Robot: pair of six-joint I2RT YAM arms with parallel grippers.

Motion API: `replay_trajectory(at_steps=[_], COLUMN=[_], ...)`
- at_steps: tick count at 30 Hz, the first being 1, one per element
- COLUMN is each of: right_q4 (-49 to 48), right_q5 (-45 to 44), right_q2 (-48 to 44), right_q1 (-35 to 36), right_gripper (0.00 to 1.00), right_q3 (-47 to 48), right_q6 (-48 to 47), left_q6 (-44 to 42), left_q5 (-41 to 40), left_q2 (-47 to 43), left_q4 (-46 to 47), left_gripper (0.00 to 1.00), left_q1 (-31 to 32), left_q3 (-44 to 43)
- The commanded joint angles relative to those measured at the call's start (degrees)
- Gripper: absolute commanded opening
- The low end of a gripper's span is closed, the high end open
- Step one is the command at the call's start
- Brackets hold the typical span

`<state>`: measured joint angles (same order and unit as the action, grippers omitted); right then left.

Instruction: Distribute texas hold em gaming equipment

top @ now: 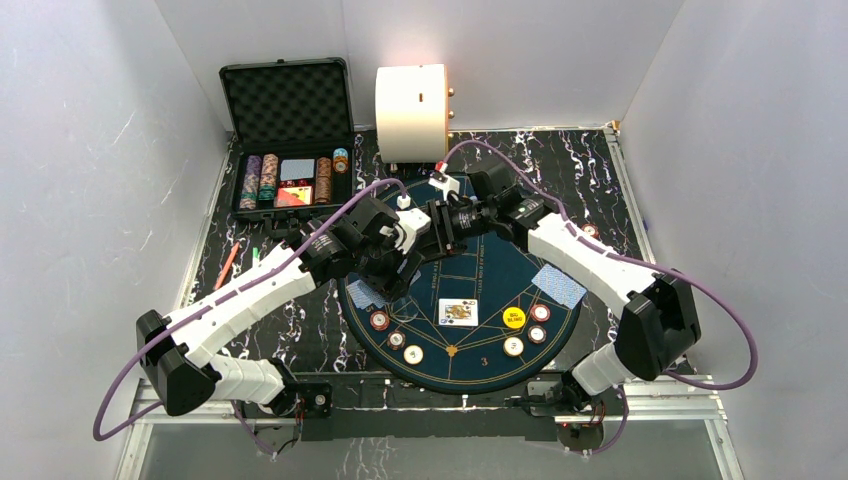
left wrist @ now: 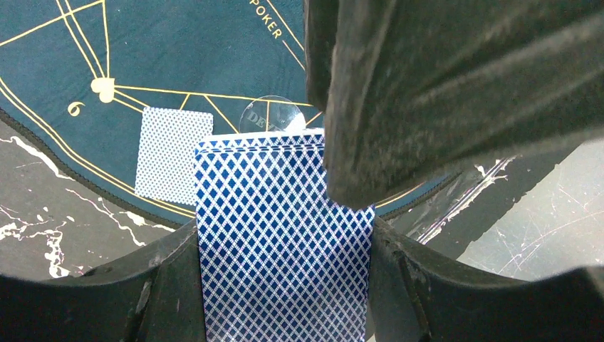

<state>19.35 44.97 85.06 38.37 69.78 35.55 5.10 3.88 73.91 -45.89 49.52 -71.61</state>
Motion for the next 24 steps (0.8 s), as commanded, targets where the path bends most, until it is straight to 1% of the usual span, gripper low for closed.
replay_trajectory(at_steps=[1,5,9,16,24], right_q4=[4.87,2.62,-0.23,-1.42,0.65], right_q5=[-1.51,0.34,1.48,0.0,-2.64], right_q2=[-0.78,1.36,3.78,4.59,4.14], right_q1=[-1.03,-0.31,2.23,2.85,2.51], right_gripper=[0.53,0.65,0.7,0.68,0.63], right_q3=[3.17,3.96,4.07,3.0,2.58], right_q6=[-4.82,-4.27,-3.13,-2.59,-3.35], left_q6=[0.08,0.15,0.04,0.04,0.08], left_q5=[0.51,0.56,0.62,0.67,0.6], left_q2=[-2.49,-2.53,-2.44,-2.7,-3.26], left_q4=[0.62,0.71,0.71,0.62,0.7], left_gripper=[0.0,0.0,0.0,0.0,0.0], left_q1=[0.23,0.23,0.24,0.23,0.27], left_q3=[-1.07,-0.93,-1.19,-1.08,-1.02])
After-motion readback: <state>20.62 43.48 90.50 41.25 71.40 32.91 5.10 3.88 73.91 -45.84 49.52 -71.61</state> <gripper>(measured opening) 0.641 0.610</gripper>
